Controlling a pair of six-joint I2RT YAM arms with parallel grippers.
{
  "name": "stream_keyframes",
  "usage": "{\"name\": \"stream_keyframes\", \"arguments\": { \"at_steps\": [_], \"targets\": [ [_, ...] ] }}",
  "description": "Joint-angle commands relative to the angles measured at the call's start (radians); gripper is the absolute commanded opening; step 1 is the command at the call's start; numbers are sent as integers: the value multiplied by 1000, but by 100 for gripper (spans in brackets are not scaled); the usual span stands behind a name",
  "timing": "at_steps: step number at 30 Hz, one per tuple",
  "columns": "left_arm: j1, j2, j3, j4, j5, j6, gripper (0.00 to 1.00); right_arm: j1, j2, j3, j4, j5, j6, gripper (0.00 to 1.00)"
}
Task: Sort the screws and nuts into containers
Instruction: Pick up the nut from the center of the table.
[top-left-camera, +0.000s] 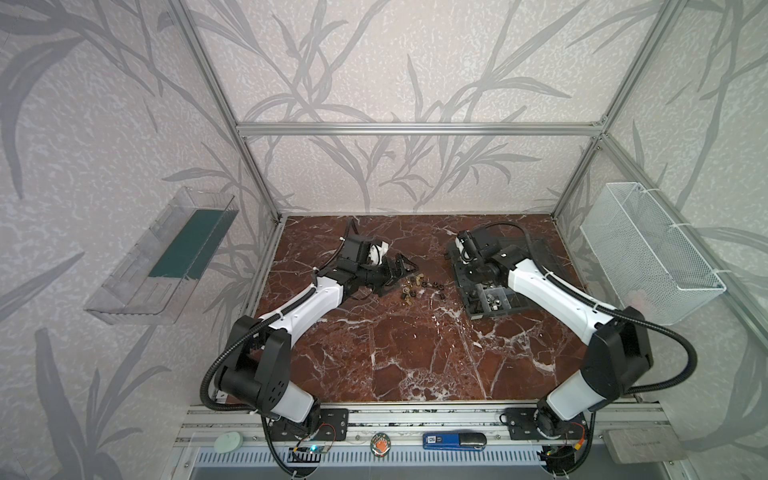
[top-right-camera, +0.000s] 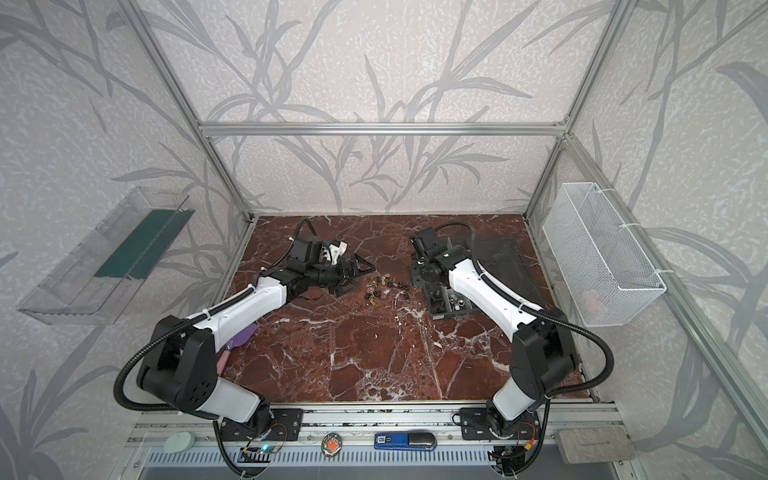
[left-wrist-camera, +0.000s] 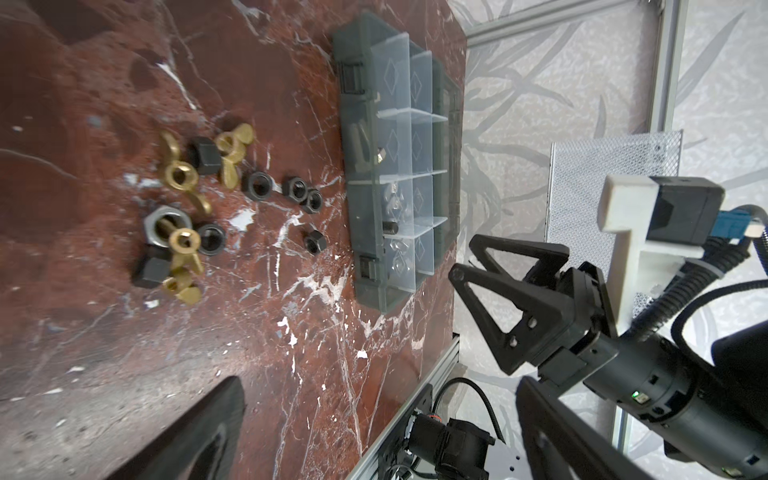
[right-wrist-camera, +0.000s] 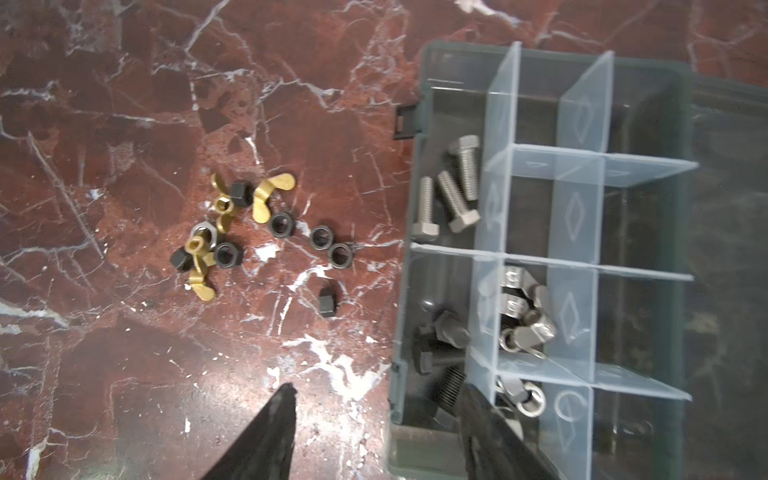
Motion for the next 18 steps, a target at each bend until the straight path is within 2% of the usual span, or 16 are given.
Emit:
{"name": "stream_keyframes", "arguments": {
  "at_steps": [1, 7, 13, 18],
  "targets": [
    [20, -49, -39, 20, 25, -8, 99, 51, 99, 48, -26, 35, 4, 60],
    [41, -69, -81, 31, 39, -12, 100, 81, 232, 94, -12, 17, 21, 51],
    [44, -69, -84, 41, 42, -16, 100, 81, 345, 142, -39, 52, 17, 42],
    [44, -61, -80, 44, 44, -16, 100, 80, 387, 159, -47, 69, 14, 38]
  ]
}}
